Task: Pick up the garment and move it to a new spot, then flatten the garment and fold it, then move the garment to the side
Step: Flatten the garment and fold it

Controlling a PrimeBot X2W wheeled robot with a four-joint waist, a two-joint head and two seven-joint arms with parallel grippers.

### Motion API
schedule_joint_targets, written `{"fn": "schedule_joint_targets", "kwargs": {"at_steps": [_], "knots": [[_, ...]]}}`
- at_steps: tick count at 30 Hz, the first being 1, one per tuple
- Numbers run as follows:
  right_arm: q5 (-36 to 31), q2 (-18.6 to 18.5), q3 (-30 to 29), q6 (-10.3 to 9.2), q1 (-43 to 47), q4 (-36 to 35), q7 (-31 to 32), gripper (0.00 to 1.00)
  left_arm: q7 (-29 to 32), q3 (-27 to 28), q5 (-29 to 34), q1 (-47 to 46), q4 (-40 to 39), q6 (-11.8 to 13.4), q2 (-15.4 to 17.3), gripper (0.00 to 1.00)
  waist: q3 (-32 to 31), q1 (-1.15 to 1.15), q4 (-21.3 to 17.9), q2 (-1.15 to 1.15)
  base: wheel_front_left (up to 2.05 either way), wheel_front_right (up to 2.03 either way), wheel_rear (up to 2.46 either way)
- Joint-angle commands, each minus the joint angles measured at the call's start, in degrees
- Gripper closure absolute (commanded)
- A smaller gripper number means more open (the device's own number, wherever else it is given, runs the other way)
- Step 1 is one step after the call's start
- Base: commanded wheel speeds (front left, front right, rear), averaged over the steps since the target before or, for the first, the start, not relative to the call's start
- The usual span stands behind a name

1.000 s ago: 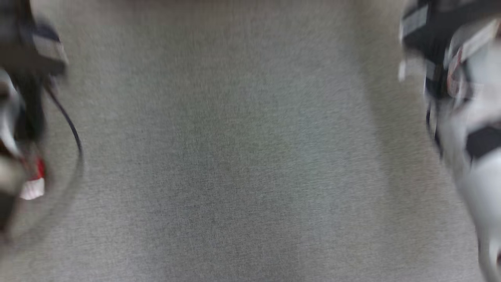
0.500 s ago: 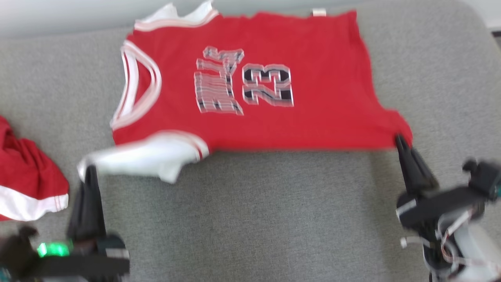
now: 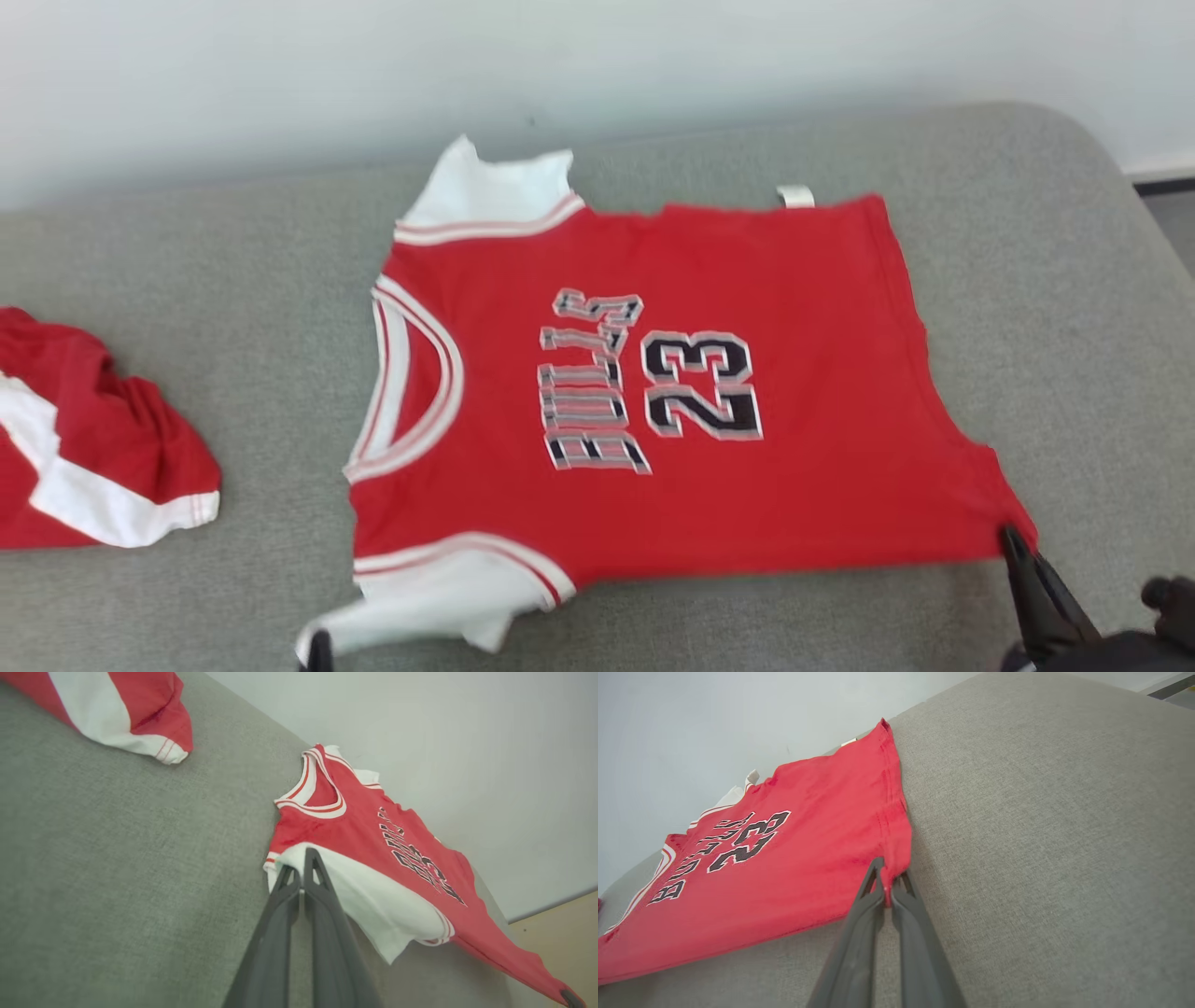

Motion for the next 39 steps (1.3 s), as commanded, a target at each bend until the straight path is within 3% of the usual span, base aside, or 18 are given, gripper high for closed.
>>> {"fn": "schedule_joint_targets", "kwargs": {"at_steps": [1,8,17,29,39], "knots": [[-1.2,-0.2,-1.1,0.01,1.2,-0.3,0.4,1.0,-0.2,0.3,0.5,1.5,0.5,-0.3,-0.4,1.0,-2.7,0.01,1.0,0.01,0.0,0.0,0.0],[-6.0,1.4,-7.1,0.01,5.1,0.3,4.3,1.0,0.0,-3.0,2.1,3.6,3.9,-2.3,-1.8,1.0,-4.4,0.01,2.5,0.01,0.0,0.0,0.0],[-6.2,4.5,-9.1,0.01,2.9,-0.3,7.1,1.0,0.4,-5.6,5.8,-2.5,6.7,-4.5,-0.2,1.0,-4.9,0.01,2.5,0.01,0.0,0.0,0.0],[-1.7,7.8,-9.0,0.01,-5.7,1.1,13.7,1.0,4.7,-6.1,8.3,-18.6,12.1,-7.5,3.3,1.0,-2.4,0.01,-1.5,0.01,0.0,0.0,0.0],[-2.8,9.2,-10.5,0.01,-14.7,6.5,16.9,1.0,5.2,-7.3,8.8,-32.5,25.4,-10.4,2.7,1.0,0.6,0.01,-1.7,0.01,0.0,0.0,0.0]]}}
